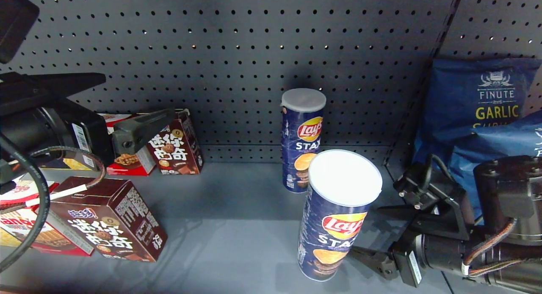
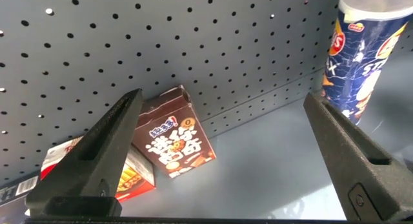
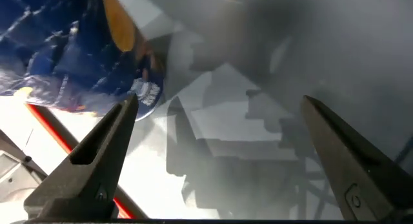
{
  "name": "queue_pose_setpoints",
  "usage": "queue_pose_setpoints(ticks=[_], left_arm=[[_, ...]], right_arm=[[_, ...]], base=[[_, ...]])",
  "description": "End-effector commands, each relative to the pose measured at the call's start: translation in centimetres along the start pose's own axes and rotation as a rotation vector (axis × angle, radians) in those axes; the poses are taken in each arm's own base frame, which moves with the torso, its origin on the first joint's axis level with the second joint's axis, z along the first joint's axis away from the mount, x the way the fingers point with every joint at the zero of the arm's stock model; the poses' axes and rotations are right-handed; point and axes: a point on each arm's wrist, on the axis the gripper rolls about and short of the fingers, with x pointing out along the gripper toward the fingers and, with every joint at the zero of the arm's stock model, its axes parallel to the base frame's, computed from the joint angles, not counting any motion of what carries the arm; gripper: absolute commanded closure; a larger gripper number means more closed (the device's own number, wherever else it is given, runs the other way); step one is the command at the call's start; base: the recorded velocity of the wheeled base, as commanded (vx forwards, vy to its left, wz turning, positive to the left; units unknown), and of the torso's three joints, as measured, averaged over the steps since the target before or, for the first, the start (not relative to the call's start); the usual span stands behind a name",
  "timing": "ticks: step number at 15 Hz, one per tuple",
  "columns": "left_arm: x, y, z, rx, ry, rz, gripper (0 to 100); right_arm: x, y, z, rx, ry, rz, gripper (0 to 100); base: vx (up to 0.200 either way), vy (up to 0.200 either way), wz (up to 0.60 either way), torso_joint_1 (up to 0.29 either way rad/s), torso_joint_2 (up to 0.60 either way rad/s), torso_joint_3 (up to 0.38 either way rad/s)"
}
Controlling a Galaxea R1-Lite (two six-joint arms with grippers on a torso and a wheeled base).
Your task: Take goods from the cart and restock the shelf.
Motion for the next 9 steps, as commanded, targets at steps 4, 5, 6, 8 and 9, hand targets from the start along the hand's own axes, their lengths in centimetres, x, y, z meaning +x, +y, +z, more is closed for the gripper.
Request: queue_pose_setpoints(ticks=[4, 5, 6, 8, 9], left_arm=[[0.09, 0.02, -0.16, -0.011, 0.007, 0.002, 0], [0.09, 0.01, -0.21, -0.012, 0.008, 0.002, 0], [0.09, 0.01, -0.21, -0.012, 0.008, 0.002, 0], [0.10, -0.01, -0.25, -0.012, 0.010, 0.001, 0], [0.10, -0.02, -0.29, -0.013, 0.012, 0.002, 0]], right_arm=[[0.39, 0.34, -0.08, -0.008, 0.012, 0.011, 0], [0.60, 0.36, -0.16, -0.009, 0.019, 0.012, 0], [0.64, 0.37, -0.18, -0.009, 0.021, 0.012, 0], [0.95, 0.40, -0.26, -0.009, 0.030, 0.014, 0], [1.06, 0.43, -0.14, -0.010, 0.028, 0.015, 0]], base=[[0.000, 0.000, 0.00, 0.000, 0.00, 0.000], [0.000, 0.000, 0.00, 0.000, 0.00, 0.000], [0.000, 0.000, 0.00, 0.000, 0.00, 0.000], [0.000, 0.000, 0.00, 0.000, 0.00, 0.000], [0.000, 0.000, 0.00, 0.000, 0.00, 0.000]])
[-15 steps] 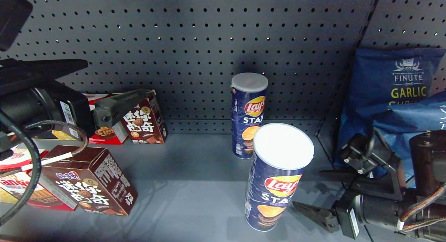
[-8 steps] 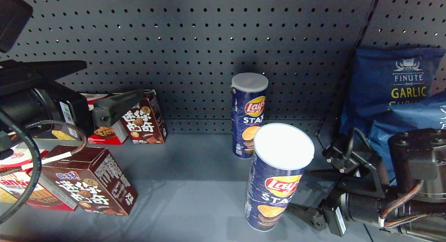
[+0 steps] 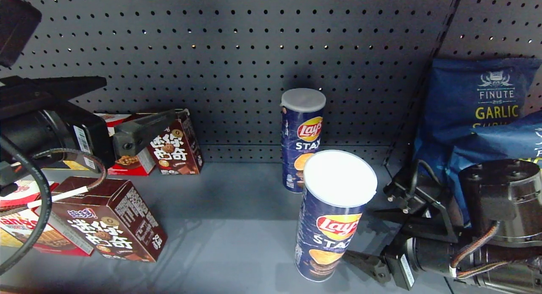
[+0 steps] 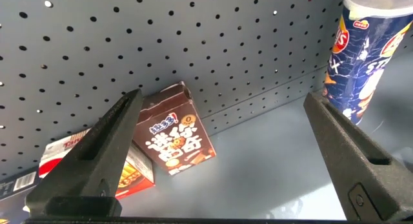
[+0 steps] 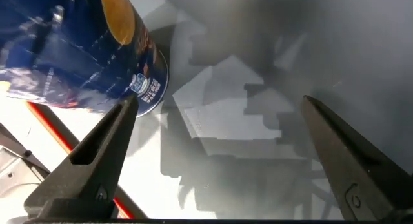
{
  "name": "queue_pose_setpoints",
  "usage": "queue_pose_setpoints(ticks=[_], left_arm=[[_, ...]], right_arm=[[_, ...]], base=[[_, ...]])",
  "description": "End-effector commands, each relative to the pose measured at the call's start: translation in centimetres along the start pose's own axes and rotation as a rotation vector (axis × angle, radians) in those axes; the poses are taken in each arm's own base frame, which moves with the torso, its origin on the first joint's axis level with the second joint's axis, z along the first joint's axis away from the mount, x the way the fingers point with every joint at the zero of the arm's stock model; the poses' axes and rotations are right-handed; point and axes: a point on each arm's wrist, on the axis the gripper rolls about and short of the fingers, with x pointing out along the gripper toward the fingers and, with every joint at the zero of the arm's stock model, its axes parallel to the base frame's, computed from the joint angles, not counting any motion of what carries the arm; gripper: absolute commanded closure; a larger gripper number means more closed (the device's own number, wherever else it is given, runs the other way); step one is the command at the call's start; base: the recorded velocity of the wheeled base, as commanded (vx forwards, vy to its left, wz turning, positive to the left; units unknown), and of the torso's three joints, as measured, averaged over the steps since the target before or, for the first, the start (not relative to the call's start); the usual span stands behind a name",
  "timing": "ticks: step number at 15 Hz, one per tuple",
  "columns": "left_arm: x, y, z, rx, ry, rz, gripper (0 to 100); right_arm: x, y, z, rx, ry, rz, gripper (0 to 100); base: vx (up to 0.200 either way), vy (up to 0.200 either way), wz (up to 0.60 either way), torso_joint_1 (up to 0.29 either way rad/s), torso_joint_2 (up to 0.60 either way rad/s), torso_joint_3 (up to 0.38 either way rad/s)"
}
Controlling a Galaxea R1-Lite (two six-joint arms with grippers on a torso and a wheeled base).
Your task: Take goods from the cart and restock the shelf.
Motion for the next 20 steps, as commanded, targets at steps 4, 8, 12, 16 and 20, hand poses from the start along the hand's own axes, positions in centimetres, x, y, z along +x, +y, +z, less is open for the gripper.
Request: queue_pose_setpoints(ticks=[4, 8, 12, 16, 20], left_arm=[[0.1, 0.0, -0.1, 0.001, 0.004, -0.001, 0], [0.1, 0.0, -0.1, -0.022, 0.004, 0.001, 0], [0.1, 0.0, -0.1, -0.022, 0.004, -0.001, 0], [0.1, 0.0, -0.1, -0.022, 0.004, -0.001, 0], [0.1, -0.1, -0.1, -0.022, 0.005, -0.001, 0]], right_arm=[[0.9, 0.4, 0.4, -0.011, 0.007, 0.017, 0], [1.3, 0.8, 0.3, -0.018, 0.018, 0.028, 0], [1.0, 0.7, 0.3, -0.015, 0.010, 0.026, 0], [1.4, 0.8, 0.3, -0.019, 0.019, 0.030, 0], [1.7, 0.9, 0.6, -0.020, 0.017, 0.031, 0]], base=[[0.000, 0.000, 0.00, 0.000, 0.00, 0.000], [0.000, 0.000, 0.00, 0.000, 0.00, 0.000], [0.000, 0.000, 0.00, 0.000, 0.00, 0.000], [0.000, 0.000, 0.00, 0.000, 0.00, 0.000], [0.000, 0.000, 0.00, 0.000, 0.00, 0.000]])
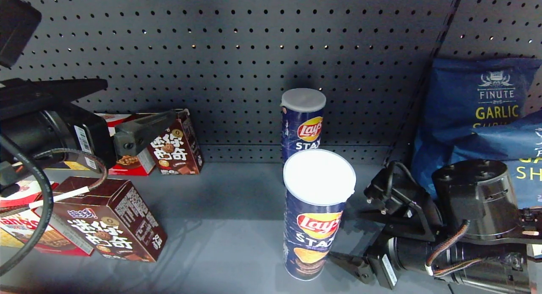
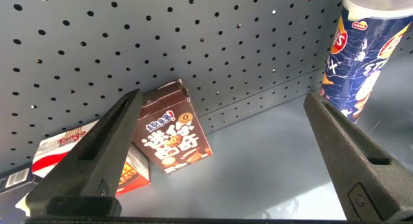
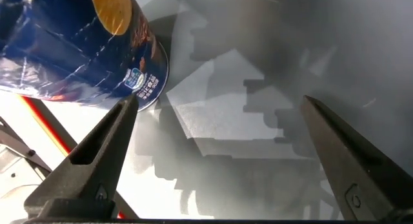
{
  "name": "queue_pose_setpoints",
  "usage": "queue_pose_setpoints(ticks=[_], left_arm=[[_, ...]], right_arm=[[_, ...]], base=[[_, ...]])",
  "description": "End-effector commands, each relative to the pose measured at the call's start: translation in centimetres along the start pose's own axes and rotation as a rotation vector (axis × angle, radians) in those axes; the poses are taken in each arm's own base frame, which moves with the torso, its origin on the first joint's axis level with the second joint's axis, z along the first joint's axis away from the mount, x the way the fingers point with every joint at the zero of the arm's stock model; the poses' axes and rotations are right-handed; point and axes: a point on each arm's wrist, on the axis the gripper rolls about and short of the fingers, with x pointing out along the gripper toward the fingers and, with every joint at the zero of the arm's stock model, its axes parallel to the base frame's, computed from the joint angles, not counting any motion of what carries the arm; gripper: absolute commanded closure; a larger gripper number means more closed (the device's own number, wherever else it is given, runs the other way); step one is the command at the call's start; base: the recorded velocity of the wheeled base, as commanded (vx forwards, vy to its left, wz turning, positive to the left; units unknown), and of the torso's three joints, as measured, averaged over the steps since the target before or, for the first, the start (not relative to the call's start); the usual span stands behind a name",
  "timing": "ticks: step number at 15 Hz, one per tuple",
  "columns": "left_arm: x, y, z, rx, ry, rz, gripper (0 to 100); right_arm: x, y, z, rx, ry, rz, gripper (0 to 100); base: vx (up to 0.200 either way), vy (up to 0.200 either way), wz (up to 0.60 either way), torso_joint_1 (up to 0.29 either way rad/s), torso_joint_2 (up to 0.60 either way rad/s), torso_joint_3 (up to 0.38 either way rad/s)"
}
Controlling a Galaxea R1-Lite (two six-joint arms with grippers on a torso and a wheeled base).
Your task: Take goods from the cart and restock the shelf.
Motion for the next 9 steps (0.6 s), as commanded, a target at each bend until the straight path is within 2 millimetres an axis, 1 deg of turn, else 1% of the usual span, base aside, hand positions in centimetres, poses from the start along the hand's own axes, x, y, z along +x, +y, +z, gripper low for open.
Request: queue_pose_setpoints(ticks=[1, 8, 9], left_arm=[[0.07, -0.03, -0.08, 0.001, 0.004, -0.001, 0], [0.04, -0.06, -0.23, 0.002, 0.008, -0.002, 0], [0.00, -0.02, -0.21, 0.002, 0.007, 0.000, 0]], right_arm=[[0.09, 0.01, 0.01, 0.000, 0.001, 0.000, 0], [0.29, 0.02, 0.02, -0.001, 0.004, 0.001, 0], [0.00, -0.01, 0.10, 0.000, -0.005, -0.002, 0]], base=[[0.000, 0.000, 0.00, 0.000, 0.00, 0.000], [0.000, 0.000, 0.00, 0.000, 0.00, 0.000], [0.000, 0.000, 0.00, 0.000, 0.00, 0.000]])
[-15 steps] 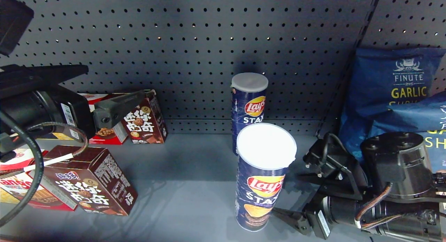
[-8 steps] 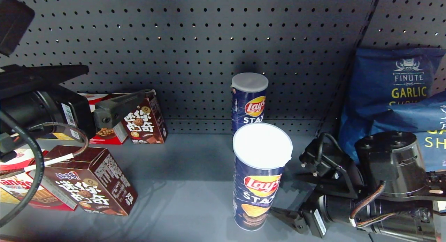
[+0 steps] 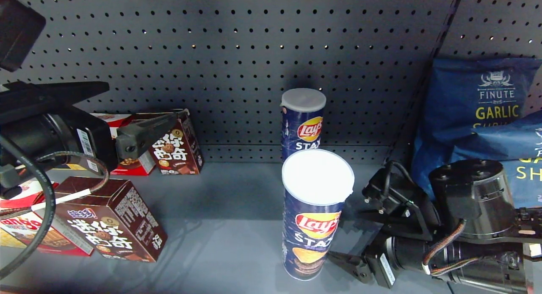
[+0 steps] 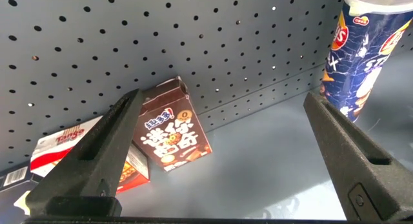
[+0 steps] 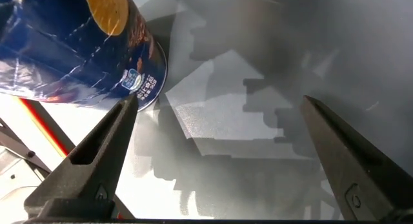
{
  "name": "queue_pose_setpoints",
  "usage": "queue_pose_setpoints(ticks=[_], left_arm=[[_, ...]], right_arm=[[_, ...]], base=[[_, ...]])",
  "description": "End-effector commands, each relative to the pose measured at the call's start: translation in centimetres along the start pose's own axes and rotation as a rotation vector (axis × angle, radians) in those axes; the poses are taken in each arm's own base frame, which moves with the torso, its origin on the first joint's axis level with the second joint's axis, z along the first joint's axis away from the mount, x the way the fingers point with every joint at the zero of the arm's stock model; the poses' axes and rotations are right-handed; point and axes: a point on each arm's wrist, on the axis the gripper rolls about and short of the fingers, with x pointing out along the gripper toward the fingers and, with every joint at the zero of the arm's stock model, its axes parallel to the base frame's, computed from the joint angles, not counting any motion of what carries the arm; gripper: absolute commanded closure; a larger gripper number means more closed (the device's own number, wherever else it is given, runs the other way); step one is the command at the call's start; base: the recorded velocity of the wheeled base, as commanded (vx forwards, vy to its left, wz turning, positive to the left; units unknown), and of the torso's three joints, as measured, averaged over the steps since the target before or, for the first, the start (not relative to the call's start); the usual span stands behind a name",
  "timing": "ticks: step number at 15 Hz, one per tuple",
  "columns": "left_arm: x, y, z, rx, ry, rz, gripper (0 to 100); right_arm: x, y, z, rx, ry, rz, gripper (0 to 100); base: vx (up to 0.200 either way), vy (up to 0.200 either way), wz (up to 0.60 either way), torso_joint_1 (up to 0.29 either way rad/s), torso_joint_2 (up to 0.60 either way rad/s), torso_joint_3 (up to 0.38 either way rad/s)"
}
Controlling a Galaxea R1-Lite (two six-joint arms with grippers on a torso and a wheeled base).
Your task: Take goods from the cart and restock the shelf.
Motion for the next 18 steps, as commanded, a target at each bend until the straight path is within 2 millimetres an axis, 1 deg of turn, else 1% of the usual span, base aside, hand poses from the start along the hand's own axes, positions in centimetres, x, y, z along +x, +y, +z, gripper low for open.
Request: queue_pose_setpoints(ticks=[1, 2, 3, 4, 6, 7, 8, 9, 10, 11, 12, 13, 14, 16, 17, 18], left_arm=[[-0.1, 0.0, 0.1, -0.002, -0.003, 0.001, 0], [-0.1, 0.1, 0.1, -0.002, -0.005, 0.001, 0], [-0.2, 0.1, 0.2, -0.004, -0.009, 0.004, 0], [-0.2, 0.1, 0.2, -0.009, -0.012, 0.004, 0], [-0.2, 0.1, 0.3, -0.024, -0.031, 0.009, 0], [-0.3, 0.2, 0.4, -0.030, -0.044, 0.012, 0], [-0.7, 0.3, 0.6, -0.033, -0.057, 0.015, 0], [-1.0, 0.4, 0.8, -0.035, -0.064, 0.016, 0], [-1.2, 0.5, 0.8, -0.038, -0.070, 0.019, 0], [-1.2, 0.5, 0.8, -0.038, -0.071, 0.021, 0], [-1.3, 0.6, 0.9, -0.048, -0.075, 0.021, 0], [-1.3, 0.5, 0.9, -0.057, -0.073, 0.020, 0], [-1.3, 0.6, 0.9, -0.057, -0.074, 0.021, 0], [-1.3, 0.6, 1.0, -0.057, -0.076, 0.020, 0], [-1.3, 0.5, 1.0, -0.057, -0.076, 0.018, 0], [-1.3, 0.6, 1.0, -0.058, -0.078, 0.022, 0]], right_arm=[[-1.1, -0.1, 0.4, 0.004, -0.039, -0.005, 0], [-2.1, -0.3, 0.9, 0.009, -0.076, -0.010, 0], [-3.6, -0.5, 1.5, 0.015, -0.136, -0.019, 0], [-5.8, -1.1, 2.4, 0.026, -0.222, -0.040, 0], [-9.8, -1.5, 3.0, 0.042, -0.363, -0.102, 0], [-11.7, -1.7, 2.6, 0.070, -0.414, -0.187, 0], [-13.2, -1.8, 1.9, 0.118, -0.456, -0.243, 0], [-14.5, -1.9, 1.4, 0.161, -0.493, -0.281, 0], [-16.1, -2.1, 0.2, 0.218, -0.533, -0.365, 0], [-17.0, -2.1, -0.7, 0.252, -0.553, -0.421, 0], [-18.0, -2.2, -2.5, 0.327, -0.576, -0.492, 0], [-18.5, -2.2, -4.2, 0.374, -0.583, -0.545, 0], [-19.3, -2.1, -6.6, 0.402, -0.594, -0.607, 0], [-19.7, -2.0, -9.4, 0.416, -0.594, -0.666, 0], [-19.5, -1.9, -11.4, 0.417, -0.573, -0.709, 0], [-19.4, -1.8, -12.3, 0.417, -0.560, -0.727, 0]], base=[[0.000, 0.000, 0.00, 0.000, 0.00, 0.000], [0.000, 0.000, 0.00, 0.000, 0.00, 0.000], [0.000, 0.000, 0.00, 0.000, 0.00, 0.000], [0.000, 0.000, 0.00, 0.000, 0.00, 0.000], [0.000, 0.000, 0.00, 0.000, 0.00, 0.000], [0.000, 0.000, 0.00, 0.000, 0.00, 0.000], [0.000, 0.000, 0.00, 0.000, 0.00, 0.000], [0.000, 0.000, 0.00, 0.000, 0.00, 0.000], [0.000, 0.000, 0.00, 0.000, 0.00, 0.000], [0.000, 0.000, 0.00, 0.000, 0.00, 0.000], [0.000, 0.000, 0.00, 0.000, 0.00, 0.000], [0.000, 0.000, 0.00, 0.000, 0.00, 0.000], [0.000, 0.000, 0.00, 0.000, 0.00, 0.000], [0.000, 0.000, 0.00, 0.000, 0.00, 0.000], [0.000, 0.000, 0.00, 0.000, 0.00, 0.000], [0.000, 0.000, 0.00, 0.000, 0.00, 0.000]])
